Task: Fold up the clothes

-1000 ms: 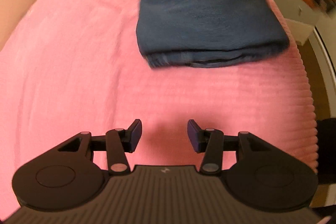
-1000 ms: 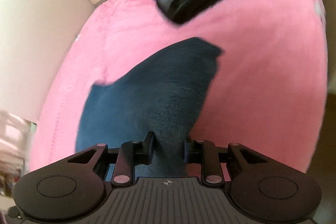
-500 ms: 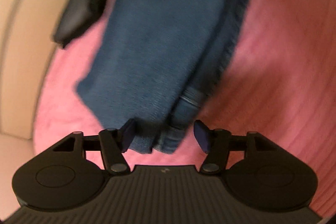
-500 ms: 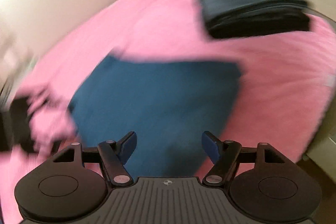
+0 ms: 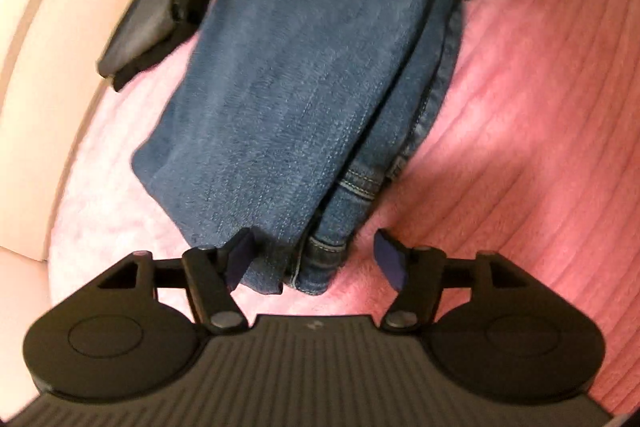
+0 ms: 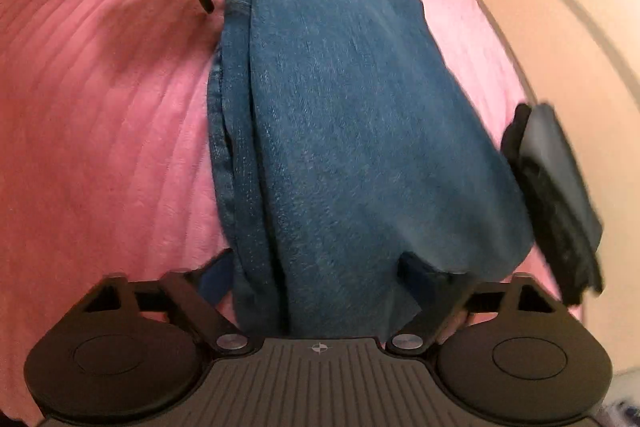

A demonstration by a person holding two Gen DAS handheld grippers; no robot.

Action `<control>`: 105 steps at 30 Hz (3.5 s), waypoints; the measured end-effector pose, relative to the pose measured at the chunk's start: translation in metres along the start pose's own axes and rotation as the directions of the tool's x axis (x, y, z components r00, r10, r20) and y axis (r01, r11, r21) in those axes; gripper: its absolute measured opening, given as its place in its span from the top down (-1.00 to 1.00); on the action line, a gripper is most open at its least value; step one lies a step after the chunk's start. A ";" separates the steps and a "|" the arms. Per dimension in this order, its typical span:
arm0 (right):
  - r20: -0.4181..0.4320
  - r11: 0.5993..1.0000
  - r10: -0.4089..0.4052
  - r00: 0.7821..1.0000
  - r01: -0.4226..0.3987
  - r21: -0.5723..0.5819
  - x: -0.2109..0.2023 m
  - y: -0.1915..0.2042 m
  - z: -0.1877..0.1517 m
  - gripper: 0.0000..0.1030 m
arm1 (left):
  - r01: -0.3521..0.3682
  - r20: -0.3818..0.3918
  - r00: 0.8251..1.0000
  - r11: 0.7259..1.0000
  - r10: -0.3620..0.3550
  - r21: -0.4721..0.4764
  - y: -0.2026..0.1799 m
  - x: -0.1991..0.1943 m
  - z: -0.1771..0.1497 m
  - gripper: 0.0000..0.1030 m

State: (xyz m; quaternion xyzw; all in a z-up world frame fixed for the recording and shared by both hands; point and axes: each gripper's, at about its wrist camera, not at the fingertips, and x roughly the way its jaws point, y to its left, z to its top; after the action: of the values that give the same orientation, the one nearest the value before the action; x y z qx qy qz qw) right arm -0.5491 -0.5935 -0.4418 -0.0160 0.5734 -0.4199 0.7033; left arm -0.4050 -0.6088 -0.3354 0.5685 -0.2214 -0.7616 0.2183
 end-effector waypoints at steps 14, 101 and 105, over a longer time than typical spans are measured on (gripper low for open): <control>0.041 0.990 0.112 0.993 -0.115 0.085 -0.032 -0.091 -0.002 0.20 | -0.249 0.034 0.968 0.963 0.247 0.099 -0.061 0.012 0.059 -0.46; 0.008 0.916 0.282 0.959 -0.267 -0.301 -0.119 -0.139 0.013 0.54 | 0.017 -0.176 0.984 0.991 -0.041 -0.131 0.037 -0.058 0.117 0.41; 0.112 0.914 0.267 0.957 -0.215 -0.343 -0.135 -0.143 0.032 0.55 | -0.091 -0.231 0.972 0.978 0.045 -0.190 0.049 -0.103 0.101 0.41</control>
State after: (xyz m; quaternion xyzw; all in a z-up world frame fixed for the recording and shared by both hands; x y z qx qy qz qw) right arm -0.6033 -0.6179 -0.2518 -0.0943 0.5756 -0.2259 0.7802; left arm -0.4718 -0.5792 -0.2019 0.6185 -0.1374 -0.7026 0.3238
